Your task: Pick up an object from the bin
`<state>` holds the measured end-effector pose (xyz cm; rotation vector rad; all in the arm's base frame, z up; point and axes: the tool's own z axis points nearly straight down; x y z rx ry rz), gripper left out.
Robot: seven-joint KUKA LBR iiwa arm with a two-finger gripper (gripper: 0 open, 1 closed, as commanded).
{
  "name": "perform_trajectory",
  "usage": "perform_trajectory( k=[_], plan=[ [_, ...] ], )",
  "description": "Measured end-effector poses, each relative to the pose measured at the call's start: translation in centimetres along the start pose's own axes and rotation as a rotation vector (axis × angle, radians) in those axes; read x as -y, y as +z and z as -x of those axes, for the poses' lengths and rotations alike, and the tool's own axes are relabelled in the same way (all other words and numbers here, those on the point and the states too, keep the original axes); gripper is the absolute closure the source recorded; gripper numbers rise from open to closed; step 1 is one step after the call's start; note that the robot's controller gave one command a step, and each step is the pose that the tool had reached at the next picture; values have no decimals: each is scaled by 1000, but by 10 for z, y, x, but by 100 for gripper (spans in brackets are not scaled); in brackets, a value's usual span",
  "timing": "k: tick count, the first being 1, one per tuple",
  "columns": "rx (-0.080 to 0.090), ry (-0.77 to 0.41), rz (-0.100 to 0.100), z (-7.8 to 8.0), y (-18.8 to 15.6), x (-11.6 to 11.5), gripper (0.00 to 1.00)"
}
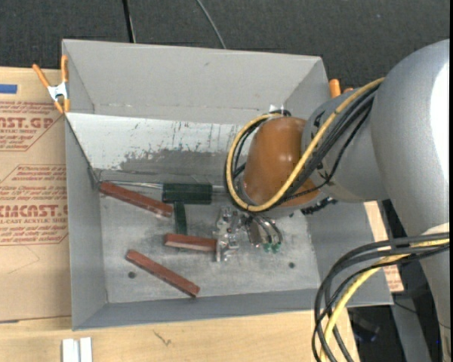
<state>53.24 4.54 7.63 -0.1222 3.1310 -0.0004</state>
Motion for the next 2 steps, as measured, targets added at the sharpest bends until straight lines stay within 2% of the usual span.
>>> perform_trajectory(
  k=[1, 2],
  plan=[
    [0, 0, 0, 0, 0, 0, 100],
    [-3, -17, 0, -2, -162, 12, 100]
  ],
)
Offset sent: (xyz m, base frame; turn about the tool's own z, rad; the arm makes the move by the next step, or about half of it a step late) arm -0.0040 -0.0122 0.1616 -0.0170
